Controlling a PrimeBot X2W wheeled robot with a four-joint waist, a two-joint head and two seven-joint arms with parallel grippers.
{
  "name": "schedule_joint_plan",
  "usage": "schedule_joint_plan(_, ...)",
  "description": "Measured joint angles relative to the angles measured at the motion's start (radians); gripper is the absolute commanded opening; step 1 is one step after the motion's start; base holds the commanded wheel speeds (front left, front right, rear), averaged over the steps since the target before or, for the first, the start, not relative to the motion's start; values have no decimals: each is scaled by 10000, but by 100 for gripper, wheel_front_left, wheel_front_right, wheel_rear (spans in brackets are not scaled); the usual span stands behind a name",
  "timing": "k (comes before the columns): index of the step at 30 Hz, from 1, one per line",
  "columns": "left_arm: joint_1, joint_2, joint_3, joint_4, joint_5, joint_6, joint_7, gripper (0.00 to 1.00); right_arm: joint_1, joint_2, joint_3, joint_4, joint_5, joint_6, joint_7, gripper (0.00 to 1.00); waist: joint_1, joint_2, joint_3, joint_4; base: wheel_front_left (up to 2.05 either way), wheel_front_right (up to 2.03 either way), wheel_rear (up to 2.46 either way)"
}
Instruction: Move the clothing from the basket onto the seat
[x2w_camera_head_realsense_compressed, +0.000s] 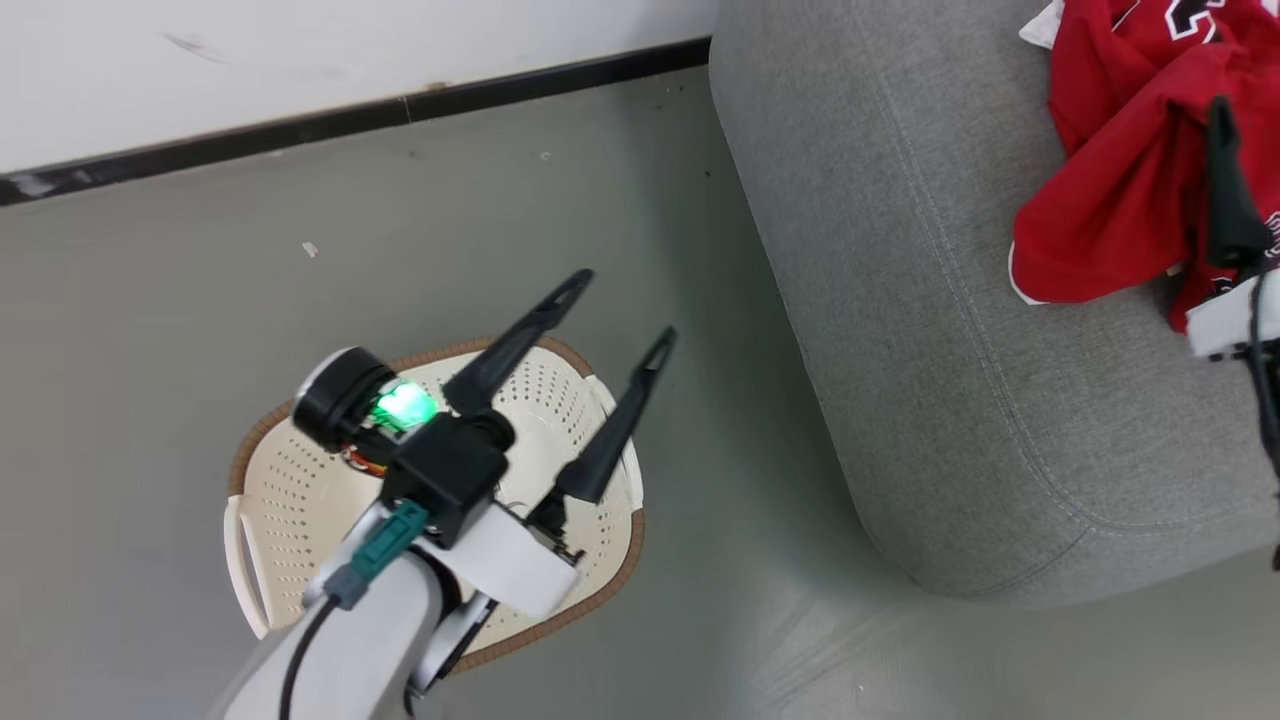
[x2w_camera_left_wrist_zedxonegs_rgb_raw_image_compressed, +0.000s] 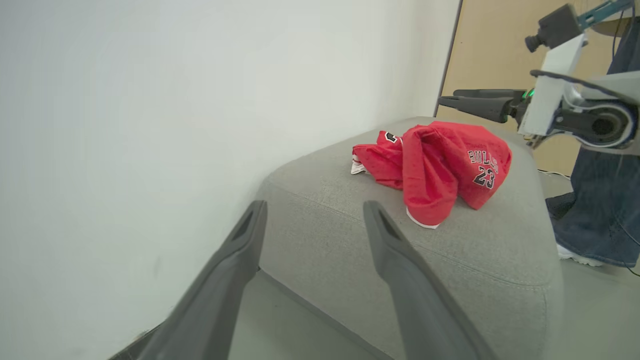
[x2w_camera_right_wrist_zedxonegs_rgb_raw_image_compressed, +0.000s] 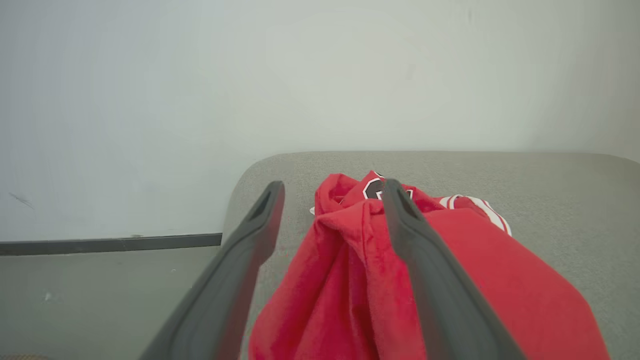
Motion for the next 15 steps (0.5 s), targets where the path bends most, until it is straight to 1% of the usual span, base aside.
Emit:
schedule_joint_plan(6, 453, 92, 757, 221, -173, 533, -405, 100, 424, 370, 573, -558, 203, 0, -6, 100, 0, 0, -415, 64, 0, 0, 0)
schedule_joint_plan(10, 789, 169, 1239, 341, -347, 903, -523, 100, 592, 629, 953, -769, 441, 0, -6, 100, 0, 0, -696, 181, 0, 0, 0)
schedule_joint_plan(15, 1312, 228, 1866, 424, -558, 1388, -642, 100, 827, 876, 1457, -899, 468, 0, -6, 100, 0, 0, -1043, 391, 0, 0, 0)
